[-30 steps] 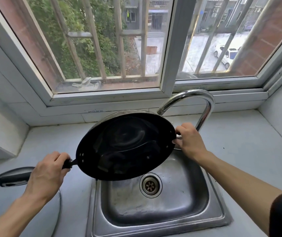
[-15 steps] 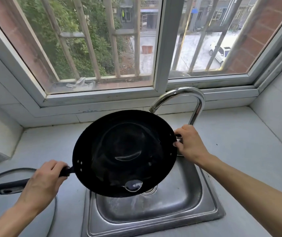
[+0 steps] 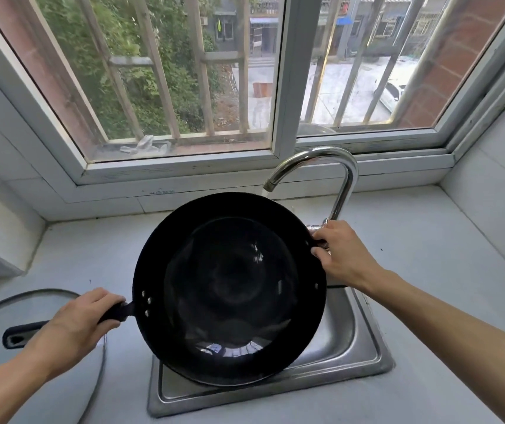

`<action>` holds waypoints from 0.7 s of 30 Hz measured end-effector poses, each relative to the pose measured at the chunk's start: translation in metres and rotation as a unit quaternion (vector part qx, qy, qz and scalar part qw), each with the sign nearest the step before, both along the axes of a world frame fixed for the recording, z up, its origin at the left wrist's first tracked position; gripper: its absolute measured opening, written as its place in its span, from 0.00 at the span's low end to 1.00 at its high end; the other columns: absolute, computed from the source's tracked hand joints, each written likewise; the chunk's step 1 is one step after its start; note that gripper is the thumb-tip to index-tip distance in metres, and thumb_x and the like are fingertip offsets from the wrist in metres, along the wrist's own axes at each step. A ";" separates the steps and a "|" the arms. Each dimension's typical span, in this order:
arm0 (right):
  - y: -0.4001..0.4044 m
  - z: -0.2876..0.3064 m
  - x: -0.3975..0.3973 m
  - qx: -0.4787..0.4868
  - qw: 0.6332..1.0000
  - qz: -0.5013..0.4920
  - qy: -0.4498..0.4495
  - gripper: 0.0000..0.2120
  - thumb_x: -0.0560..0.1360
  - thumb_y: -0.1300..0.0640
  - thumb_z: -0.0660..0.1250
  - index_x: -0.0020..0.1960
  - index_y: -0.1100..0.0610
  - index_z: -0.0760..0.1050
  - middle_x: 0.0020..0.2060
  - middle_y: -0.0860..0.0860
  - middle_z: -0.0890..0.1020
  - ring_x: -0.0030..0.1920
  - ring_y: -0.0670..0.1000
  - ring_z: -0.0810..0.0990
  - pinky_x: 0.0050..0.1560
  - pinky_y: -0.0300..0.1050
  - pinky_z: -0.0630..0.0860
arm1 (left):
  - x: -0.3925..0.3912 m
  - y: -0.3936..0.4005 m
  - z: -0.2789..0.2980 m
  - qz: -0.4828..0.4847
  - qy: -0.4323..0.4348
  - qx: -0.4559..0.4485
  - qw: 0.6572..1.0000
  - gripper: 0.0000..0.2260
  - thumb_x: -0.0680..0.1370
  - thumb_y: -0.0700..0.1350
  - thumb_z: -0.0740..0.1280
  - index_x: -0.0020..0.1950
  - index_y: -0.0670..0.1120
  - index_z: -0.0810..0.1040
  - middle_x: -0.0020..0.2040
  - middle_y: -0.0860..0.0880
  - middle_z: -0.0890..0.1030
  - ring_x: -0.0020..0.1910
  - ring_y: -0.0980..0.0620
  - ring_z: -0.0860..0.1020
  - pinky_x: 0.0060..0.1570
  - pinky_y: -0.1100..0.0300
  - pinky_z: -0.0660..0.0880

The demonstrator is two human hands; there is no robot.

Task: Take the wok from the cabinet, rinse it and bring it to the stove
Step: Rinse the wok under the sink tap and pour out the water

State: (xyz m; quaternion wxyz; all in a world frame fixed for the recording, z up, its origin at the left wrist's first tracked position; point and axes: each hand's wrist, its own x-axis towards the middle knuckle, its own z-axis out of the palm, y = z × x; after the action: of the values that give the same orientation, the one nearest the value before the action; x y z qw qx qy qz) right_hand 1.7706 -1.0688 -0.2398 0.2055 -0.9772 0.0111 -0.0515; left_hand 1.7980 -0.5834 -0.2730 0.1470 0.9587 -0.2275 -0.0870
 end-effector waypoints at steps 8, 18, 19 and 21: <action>0.000 -0.009 -0.007 -0.054 0.997 0.009 0.053 0.13 0.79 0.56 0.62 0.37 0.58 0.76 0.38 0.53 0.75 0.45 0.55 0.72 0.52 0.47 0.70 | 0.009 0.000 0.004 -0.044 0.057 -0.007 0.997 0.18 0.73 0.44 0.72 0.57 0.61 0.72 0.48 0.66 0.77 0.46 0.64 0.75 0.44 0.64 0.71; -0.022 -0.055 0.002 -0.056 0.993 -0.021 0.105 0.21 0.77 0.58 0.61 0.27 0.54 0.61 0.28 0.49 0.68 0.35 0.53 0.69 0.40 0.46 0.66 | 0.028 -0.025 -0.002 -0.082 0.079 0.032 0.993 0.11 0.76 0.49 0.68 0.55 0.61 0.70 0.46 0.62 0.76 0.47 0.59 0.75 0.47 0.61 0.72; -0.024 -0.058 0.002 -0.056 0.992 -0.023 0.109 0.21 0.77 0.58 0.61 0.27 0.54 0.61 0.28 0.49 0.69 0.36 0.53 0.69 0.40 0.46 0.66 | 0.028 -0.026 -0.005 -0.084 0.082 0.034 0.993 0.12 0.76 0.49 0.68 0.56 0.61 0.70 0.47 0.62 0.76 0.47 0.58 0.75 0.47 0.61 0.72; -0.025 -0.064 0.001 -0.052 0.992 -0.025 0.108 0.21 0.76 0.59 0.61 0.26 0.53 0.61 0.28 0.49 0.69 0.35 0.53 0.69 0.40 0.46 0.65 | 0.026 -0.027 -0.010 -0.089 0.086 0.036 0.992 0.12 0.75 0.50 0.68 0.55 0.61 0.70 0.47 0.62 0.76 0.47 0.59 0.74 0.47 0.62 0.72</action>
State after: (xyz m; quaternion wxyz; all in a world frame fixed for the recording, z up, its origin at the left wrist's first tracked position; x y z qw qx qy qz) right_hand 1.7717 -1.0939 -0.3041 0.1502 -0.9859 0.0550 0.0489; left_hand 1.8242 -0.6104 -0.2833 0.1229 0.9284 -0.2951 -0.1897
